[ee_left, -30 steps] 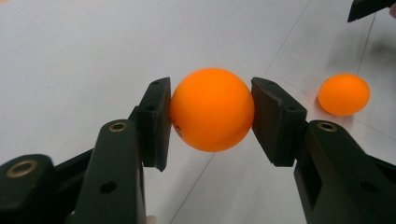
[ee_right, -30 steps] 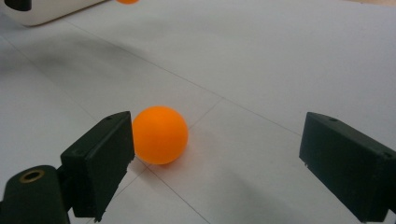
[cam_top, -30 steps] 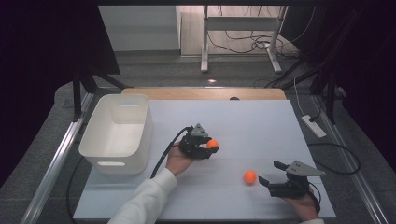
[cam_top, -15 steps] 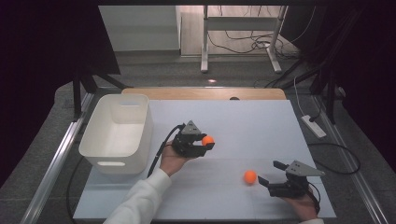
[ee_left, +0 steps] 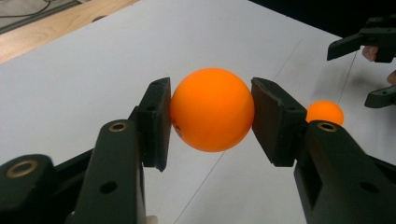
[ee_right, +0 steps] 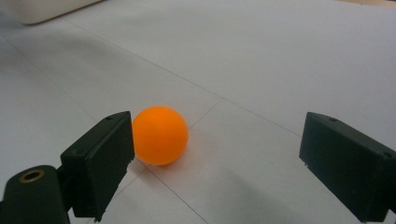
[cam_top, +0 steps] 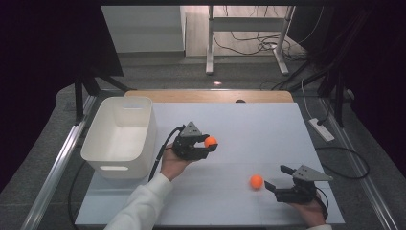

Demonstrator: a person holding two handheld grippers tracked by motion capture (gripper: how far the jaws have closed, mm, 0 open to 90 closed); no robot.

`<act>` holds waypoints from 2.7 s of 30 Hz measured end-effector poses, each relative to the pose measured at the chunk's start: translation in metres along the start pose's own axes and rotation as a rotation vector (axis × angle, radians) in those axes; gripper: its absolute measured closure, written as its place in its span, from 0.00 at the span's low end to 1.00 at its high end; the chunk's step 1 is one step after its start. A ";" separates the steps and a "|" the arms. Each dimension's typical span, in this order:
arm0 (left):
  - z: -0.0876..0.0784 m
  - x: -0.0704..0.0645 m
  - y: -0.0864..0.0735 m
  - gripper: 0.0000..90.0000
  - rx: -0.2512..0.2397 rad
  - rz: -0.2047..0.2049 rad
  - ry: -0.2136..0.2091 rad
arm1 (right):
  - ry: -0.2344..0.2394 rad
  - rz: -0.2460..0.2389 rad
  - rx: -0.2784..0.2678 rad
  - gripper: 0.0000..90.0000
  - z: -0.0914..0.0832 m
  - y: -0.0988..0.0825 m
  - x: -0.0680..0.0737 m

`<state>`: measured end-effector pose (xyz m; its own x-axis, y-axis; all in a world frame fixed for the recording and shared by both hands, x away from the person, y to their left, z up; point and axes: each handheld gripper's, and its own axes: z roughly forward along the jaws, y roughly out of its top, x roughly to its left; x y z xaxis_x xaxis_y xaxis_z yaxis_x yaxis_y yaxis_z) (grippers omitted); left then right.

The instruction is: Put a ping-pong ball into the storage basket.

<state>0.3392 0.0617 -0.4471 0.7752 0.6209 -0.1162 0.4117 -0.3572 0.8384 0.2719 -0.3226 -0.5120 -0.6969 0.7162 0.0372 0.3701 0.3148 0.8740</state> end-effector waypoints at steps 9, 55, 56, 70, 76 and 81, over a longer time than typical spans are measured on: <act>-0.009 0.001 0.005 0.57 -0.029 -0.004 0.000 | -0.004 -0.004 0.005 0.11 0.000 0.000 0.000; -0.048 0.001 0.030 0.57 -0.127 0.014 0.013 | -0.011 -0.008 0.007 0.11 0.000 0.000 0.001; -0.049 0.001 0.030 0.57 -0.128 0.015 0.016 | -0.011 -0.008 0.008 0.11 0.000 0.000 0.001; -0.061 0.007 0.038 0.57 -0.150 0.011 0.030 | -0.011 -0.010 0.011 0.11 0.000 0.000 0.001; -0.066 0.010 0.041 0.57 -0.156 0.010 0.039 | -0.010 -0.007 0.008 0.11 0.000 0.000 0.001; -0.070 0.013 0.042 0.57 -0.160 0.004 0.047 | -0.011 -0.006 0.006 0.11 0.000 0.000 0.001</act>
<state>0.3329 0.1034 -0.3760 0.7520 0.6528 -0.0912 0.3242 -0.2459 0.9135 0.2713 -0.3221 -0.5121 -0.6926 0.7208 0.0267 0.3699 0.3232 0.8711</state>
